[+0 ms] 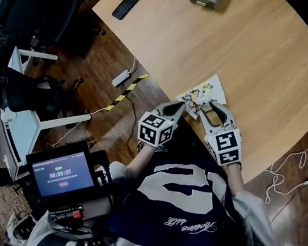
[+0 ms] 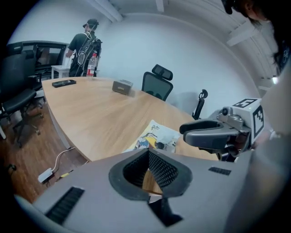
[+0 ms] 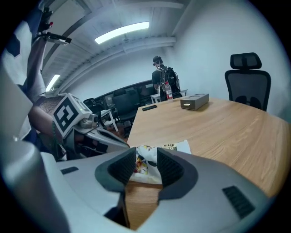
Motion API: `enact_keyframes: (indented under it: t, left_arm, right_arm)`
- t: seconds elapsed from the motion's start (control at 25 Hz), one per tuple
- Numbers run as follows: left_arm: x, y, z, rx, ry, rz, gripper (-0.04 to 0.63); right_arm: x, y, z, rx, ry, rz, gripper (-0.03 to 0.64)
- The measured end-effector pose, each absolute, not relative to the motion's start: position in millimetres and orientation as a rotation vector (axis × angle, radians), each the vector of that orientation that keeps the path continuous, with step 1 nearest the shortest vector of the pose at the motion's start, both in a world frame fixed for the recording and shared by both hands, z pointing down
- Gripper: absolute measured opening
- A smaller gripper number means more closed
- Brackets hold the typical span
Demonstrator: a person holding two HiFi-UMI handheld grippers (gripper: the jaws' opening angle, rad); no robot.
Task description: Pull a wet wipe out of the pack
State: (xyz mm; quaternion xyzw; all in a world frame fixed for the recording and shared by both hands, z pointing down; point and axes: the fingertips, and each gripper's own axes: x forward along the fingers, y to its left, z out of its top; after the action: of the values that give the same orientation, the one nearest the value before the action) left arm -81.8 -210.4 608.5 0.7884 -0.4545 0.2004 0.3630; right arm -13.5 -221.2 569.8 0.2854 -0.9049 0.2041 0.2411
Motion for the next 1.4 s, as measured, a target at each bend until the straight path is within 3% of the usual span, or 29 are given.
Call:
enact_keyframes:
  t: [0.4, 0.52, 0.68, 1.04, 1.4]
  left_arm:
    - [-49.3, -203.3, 621.8, 2.256, -0.993, 0.893, 0.003]
    - [-38.5, -200.8, 621.9, 2.278, -0.94, 0.896, 0.003]
    - [-41.3, -205.5, 625.8, 2.289, -0.893, 0.877, 0.003]
    - [-55.3, -225.6, 629.9, 2.326, -0.819, 0.844, 0.003]
    - [-47.0, -221.6, 629.0, 2.377, -0.756, 0.853, 0.003]
  right_arm:
    - [-22.3, -197.9, 575.4, 0.784, -2.359, 0.378, 0.129]
    - [-17.0, -201.3, 583.1, 0.802, -2.299, 0.344, 0.127]
    - [-18.9, -212.1, 587.2, 0.838, -2.27, 0.359, 0.023]
    - [-29.2, -235.3, 577.2, 0.941, -2.293, 0.657, 0.006]
    - [-22.8, -229.9, 563.2, 1.019, -2.298, 0.714, 0.005]
